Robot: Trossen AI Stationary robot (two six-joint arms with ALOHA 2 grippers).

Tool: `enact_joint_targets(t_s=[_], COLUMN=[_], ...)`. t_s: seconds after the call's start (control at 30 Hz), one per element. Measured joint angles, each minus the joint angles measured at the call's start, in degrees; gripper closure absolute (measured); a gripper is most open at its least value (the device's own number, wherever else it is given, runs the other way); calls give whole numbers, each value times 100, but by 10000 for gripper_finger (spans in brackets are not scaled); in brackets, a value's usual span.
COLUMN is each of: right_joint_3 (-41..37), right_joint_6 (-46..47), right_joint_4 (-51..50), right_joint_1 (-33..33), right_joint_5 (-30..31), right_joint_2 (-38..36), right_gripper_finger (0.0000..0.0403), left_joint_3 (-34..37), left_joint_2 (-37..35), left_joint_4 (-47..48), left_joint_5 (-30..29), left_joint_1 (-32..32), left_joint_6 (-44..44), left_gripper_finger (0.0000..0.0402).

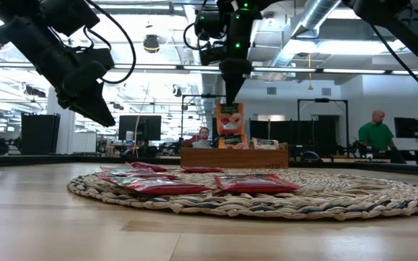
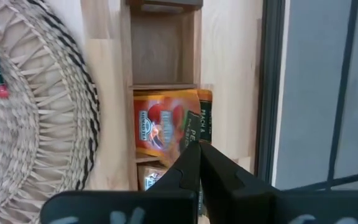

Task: Pick & Place Tea
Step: Put the orange tea bag into the middle slot of the wooden organizer

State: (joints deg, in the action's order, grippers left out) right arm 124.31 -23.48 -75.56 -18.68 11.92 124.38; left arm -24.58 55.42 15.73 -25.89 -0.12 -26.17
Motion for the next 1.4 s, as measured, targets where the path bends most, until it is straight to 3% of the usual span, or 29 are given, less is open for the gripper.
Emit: enact_joint_targets(t_s=[1.4], right_joint_3=[-606], right_joint_6=[-250], right_joint_4=[366], right_joint_1=[-402], right_joint_5=[-745], right_joint_2=[52], right_gripper_finger=[403], left_joint_3=[-2], left_joint_2=[-2], left_joint_4=[0], left_joint_5=[2], left_joint_1=[-2], left_joint_6=[44], left_gripper_finger=[271])
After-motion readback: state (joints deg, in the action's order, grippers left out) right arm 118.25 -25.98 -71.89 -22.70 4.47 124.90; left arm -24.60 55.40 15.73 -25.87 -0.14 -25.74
